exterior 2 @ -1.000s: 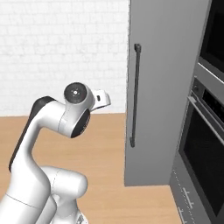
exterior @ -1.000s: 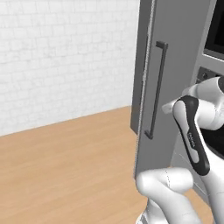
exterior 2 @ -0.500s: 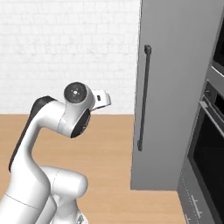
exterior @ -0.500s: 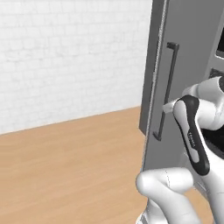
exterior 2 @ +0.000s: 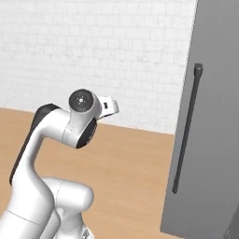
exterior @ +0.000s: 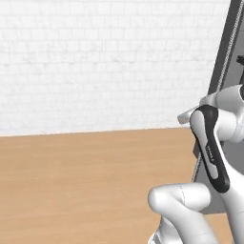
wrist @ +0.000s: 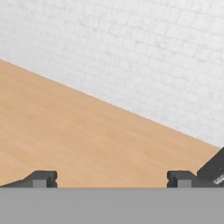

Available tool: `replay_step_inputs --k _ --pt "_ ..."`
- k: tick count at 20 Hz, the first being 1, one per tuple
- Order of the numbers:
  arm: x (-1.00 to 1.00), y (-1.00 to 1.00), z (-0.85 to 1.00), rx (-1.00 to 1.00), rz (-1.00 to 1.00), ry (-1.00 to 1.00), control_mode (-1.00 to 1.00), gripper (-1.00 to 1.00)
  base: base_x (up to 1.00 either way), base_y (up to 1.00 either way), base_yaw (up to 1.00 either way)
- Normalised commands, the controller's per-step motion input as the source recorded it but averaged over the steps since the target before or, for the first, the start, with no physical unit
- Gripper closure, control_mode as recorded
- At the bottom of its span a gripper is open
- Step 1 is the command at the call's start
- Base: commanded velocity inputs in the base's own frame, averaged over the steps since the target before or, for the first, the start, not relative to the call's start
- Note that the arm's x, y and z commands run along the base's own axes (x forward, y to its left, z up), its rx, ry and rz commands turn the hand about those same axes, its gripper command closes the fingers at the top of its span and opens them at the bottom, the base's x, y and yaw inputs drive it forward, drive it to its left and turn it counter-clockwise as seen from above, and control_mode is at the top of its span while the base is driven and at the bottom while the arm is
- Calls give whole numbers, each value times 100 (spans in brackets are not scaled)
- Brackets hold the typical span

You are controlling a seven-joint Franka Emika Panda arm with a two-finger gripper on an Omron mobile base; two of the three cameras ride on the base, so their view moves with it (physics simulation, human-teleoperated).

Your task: Place one mushroom and one chicken drumstick in each tupperware on the nearby counter, to pack two identical lunches.

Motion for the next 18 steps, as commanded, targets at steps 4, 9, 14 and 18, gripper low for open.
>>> replay_step_inputs --k 4,9,14,18 --pt "0 0 0 0 0 0 100 -100 100 1 0" --pt "0 0 0 0 0 0 100 -100 100 12 -1" --pt "0 0 0 0 0 0 100 -100 100 19 -16" --pt "0 0 0 0 0 0 100 -100 73 28 -71"
